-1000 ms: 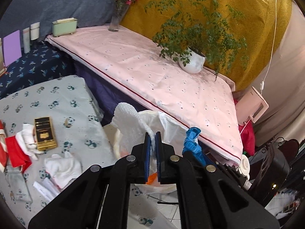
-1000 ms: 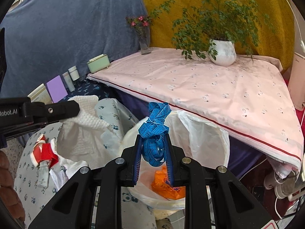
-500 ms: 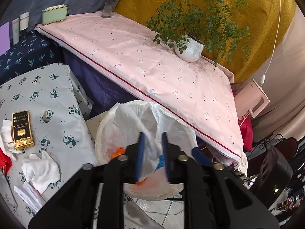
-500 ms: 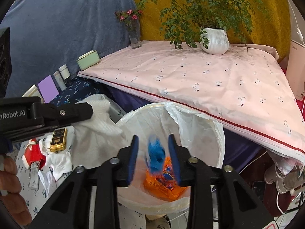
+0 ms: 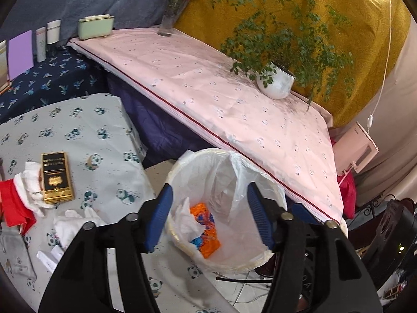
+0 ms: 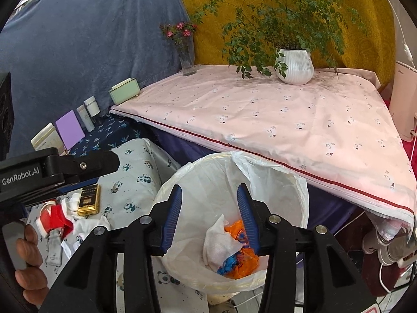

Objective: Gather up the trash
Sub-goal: 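Grasp the white receipt with the left gripper while the right grasps the white sock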

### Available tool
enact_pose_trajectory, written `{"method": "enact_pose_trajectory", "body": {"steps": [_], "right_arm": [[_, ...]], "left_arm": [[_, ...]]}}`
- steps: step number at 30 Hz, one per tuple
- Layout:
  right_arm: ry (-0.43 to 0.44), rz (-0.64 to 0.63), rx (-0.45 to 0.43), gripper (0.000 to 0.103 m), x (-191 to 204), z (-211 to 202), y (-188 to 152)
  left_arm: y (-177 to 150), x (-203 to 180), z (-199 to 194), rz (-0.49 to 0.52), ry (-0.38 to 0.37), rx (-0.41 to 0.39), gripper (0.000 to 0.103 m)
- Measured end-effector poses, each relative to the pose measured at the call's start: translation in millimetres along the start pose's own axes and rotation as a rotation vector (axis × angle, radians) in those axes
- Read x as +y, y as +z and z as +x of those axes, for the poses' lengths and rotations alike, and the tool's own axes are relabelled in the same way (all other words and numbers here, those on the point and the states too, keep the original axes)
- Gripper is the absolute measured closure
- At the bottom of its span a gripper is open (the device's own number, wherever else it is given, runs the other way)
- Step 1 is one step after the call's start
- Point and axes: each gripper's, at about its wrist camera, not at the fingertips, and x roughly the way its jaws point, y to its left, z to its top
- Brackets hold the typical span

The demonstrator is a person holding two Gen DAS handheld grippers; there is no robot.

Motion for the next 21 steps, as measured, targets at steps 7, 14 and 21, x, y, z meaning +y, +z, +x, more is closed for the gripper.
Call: {"method": "enact_pose_trajectory", "body": {"steps": [7, 14, 21], "right_arm": [[0.025, -0.037, -0.010, 0.060, 23.5, -8.7, 1.7], [0.053, -0.071, -0.016, 0.052, 52.1, -14.2, 2.1], [0.089, -0.108, 0.009, 0.052, 84.3, -10.2, -6.3]], "left_arm": [[-6.4, 32.4, -22.8, -0.057, 0.064, -0.023, 0.043], [-16.4, 73.9, -45.6, -0.118, 0.160, -0.054, 0.035], [-42.5, 121.9, -58.3, -0.184, 0.289, -0.046, 0.027]]}}
